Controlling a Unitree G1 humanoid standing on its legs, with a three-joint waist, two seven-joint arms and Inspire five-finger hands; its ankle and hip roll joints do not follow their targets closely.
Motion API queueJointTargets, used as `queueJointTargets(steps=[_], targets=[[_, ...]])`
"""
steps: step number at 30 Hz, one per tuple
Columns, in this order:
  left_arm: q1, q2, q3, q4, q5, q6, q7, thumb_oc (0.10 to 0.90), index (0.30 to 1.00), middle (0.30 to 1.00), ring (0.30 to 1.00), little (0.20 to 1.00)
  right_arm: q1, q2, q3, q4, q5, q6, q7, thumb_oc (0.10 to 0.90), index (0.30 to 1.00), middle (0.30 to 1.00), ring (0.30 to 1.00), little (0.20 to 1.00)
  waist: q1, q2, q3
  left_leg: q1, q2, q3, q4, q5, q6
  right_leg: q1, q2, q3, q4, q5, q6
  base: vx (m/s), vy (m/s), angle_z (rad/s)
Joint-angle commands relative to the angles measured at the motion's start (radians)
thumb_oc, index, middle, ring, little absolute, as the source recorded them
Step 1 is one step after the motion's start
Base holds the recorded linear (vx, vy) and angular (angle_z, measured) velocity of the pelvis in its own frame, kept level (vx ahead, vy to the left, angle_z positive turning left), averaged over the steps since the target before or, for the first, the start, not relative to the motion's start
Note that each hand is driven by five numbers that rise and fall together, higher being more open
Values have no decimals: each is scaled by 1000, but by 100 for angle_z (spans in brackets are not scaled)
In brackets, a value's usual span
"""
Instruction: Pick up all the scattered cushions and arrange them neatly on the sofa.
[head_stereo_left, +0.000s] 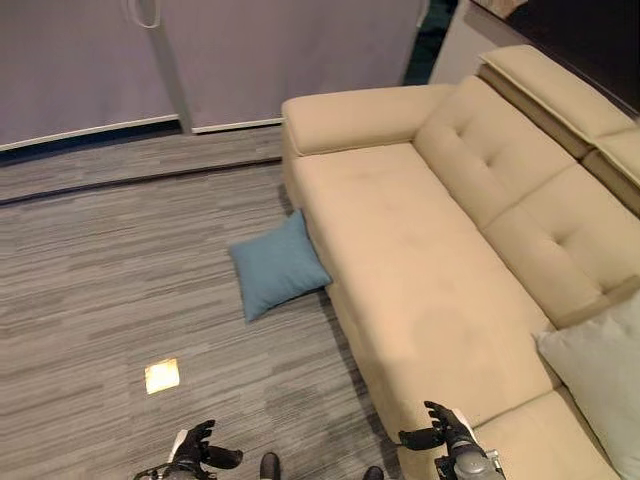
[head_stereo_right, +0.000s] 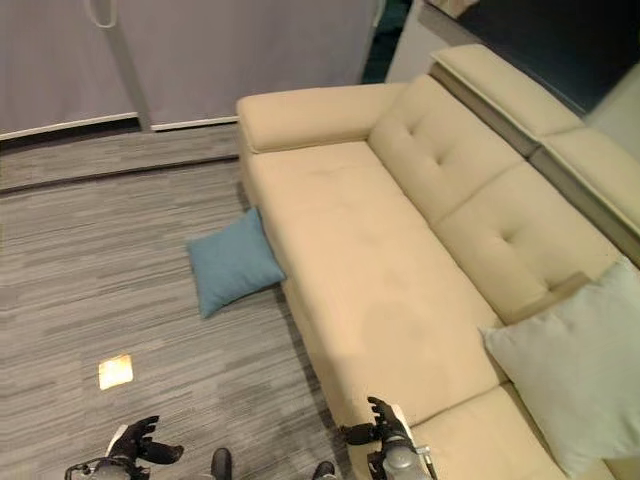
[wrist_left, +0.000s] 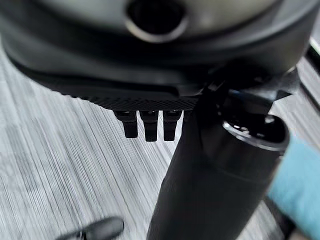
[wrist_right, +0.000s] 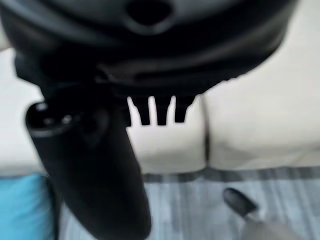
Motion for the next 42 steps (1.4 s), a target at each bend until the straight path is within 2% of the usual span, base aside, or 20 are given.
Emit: queueJointTargets(steps=[1,2,4,8,11,14,15,16,18,21,24,27,28,29,30,31,36,39,41,42], targets=[[0,20,15,-9,7,-28,17,800,900,900,900,900,-27,-39,-1,-24,6,-30,-22,800,900,900,900,900,-8,-37,-4,-22,-46,-26,50,-84,-53,-3,111,-5,-177,119,-54,128,-10,87],[-11,27,10,1,9,-27,13,800,900,900,900,900,-17,-40,-2,-22,13,-33,-18,800,900,900,900,900,-17,-37,0,-20,-62,-65,42,-74,-59,-21,133,26,-185,126,-49,70,-17,98],[-15,29,9,6,11,-26,13,800,900,900,900,900,-12,-39,-4,-23,16,-34,-17,800,900,900,900,900,-22,-38,2,-19,-68,-82,41,-72,-62,-14,131,22,-193,126,-47,74,-41,113],[2,10,9,15,2,-20,7,800,900,900,900,900,2,-46,-7,-30,13,-34,-16,800,900,900,900,900,-21,-33,-5,-25,-57,-98,29,-75,-95,23,107,-47,-230,116,-57,108,-167,82],[7,2,11,16,-1,-18,8,800,900,900,900,900,1,-50,-3,-32,8,-33,-17,800,900,900,900,900,-23,-33,-5,-32,-56,-96,43,-79,-101,32,105,-59,-242,116,-59,64,-104,88],[29,-30,16,33,-5,-8,14,800,900,900,900,900,3,-71,1,-46,-2,-35,-17,800,900,900,900,900,-33,-40,8,-89,-41,5,167,-101,-117,77,89,-98,-271,108,-71,54,-104,41],[34,-35,17,34,-5,-5,17,800,900,900,900,900,3,-73,-2,-45,1,-35,-20,800,900,900,900,900,-37,-41,13,-111,-15,65,203,-101,-121,89,83,-113,-276,104,-73,-1,-19,78],[34,-35,17,34,-5,-5,17,800,900,900,900,900,3,-73,-2,-45,1,-35,-20,800,900,900,900,900,-37,-41,13,-112,-15,65,203,-101,-121,89,83,-114,-276,104,-73,12,-16,88],[46,-36,21,34,-2,2,17,800,900,900,900,900,2,-66,4,-18,0,-26,-21,800,900,900,900,900,-33,-45,8,-171,40,189,233,-71,-104,123,78,-151,-285,85,-77,88,-20,81],[47,-31,24,29,-7,4,14,800,900,900,900,900,2,-58,8,1,-5,-20,-21,800,900,900,900,900,-25,-47,3,-200,49,214,241,-63,-98,136,82,-156,-281,69,-79,117,19,46],[57,-23,30,32,4,11,16,800,900,900,900,900,0,-42,5,29,-21,-15,-22,800,900,900,900,900,-23,-41,-10,-159,34,197,181,-66,-84,141,82,-147,-246,50,-73,181,141,2],[46,-10,32,26,-2,6,15,800,900,900,900,900,-8,-30,10,42,-31,-6,-23,800,900,900,900,900,-9,-39,-12,-127,13,182,149,-76,-62,132,59,-129,-181,56,-54,157,234,-3],[30,-3,23,15,-5,3,16,800,900,900,900,900,-12,-23,7,57,-38,-3,-23,800,900,900,900,900,-4,-42,-10,-106,-3,179,129,-79,-43,104,32,-121,-93,104,-29,171,276,5],[20,2,16,8,-7,2,15,800,900,900,900,900,-16,-21,7,60,-33,0,-20,800,900,900,900,900,-8,-40,-8,-99,-4,168,114,-73,-38,71,31,-104,-33,132,-25,220,269,4],[10,15,10,2,-2,-2,16,800,900,900,900,900,-16,-19,6,64,-30,0,-20,800,900,900,900,900,-15,-30,1,-69,-5,144,84,-71,-32,24,50,-60,45,144,-18,197,140,3],[8,18,9,1,-1,-2,18,800,900,900,900,900,-15,-17,8,63,-30,0,-19,800,900,900,900,900,-20,-25,-2,-58,-5,133,74,-71,-31,5,62,-44,52,148,-23,163,87,24],[6,22,14,15,-3,2,18,800,900,900,900,900,-12,-18,15,79,-29,5,-17,800,900,900,900,900,-39,-17,7,-3,-19,95,48,-90,-29,-47,103,-8,-20,120,-45,188,25,31],[10,16,18,29,-7,4,15,800,900,900,900,900,-12,-25,18,82,-29,8,-17,800,900,900,900,900,-63,-23,16,39,-45,51,37,-112,-26,-103,145,18,-115,158,-39,247,-13,16],[5,10,15,44,-2,6,14,800,900,900,900,900,-12,-32,22,83,-32,8,-16,800,900,900,900,900,-76,-30,22,67,-62,22,41,-136,-30,-118,156,13,-181,188,-35,253,-57,21],[6,7,10,48,6,4,9,800,900,900,900,900,-2,-31,21,85,-35,8,-14,800,900,900,900,900,-78,-34,18,79,-72,8,50,-153,-32,-98,148,12,-212,181,-38,252,-96,41]])
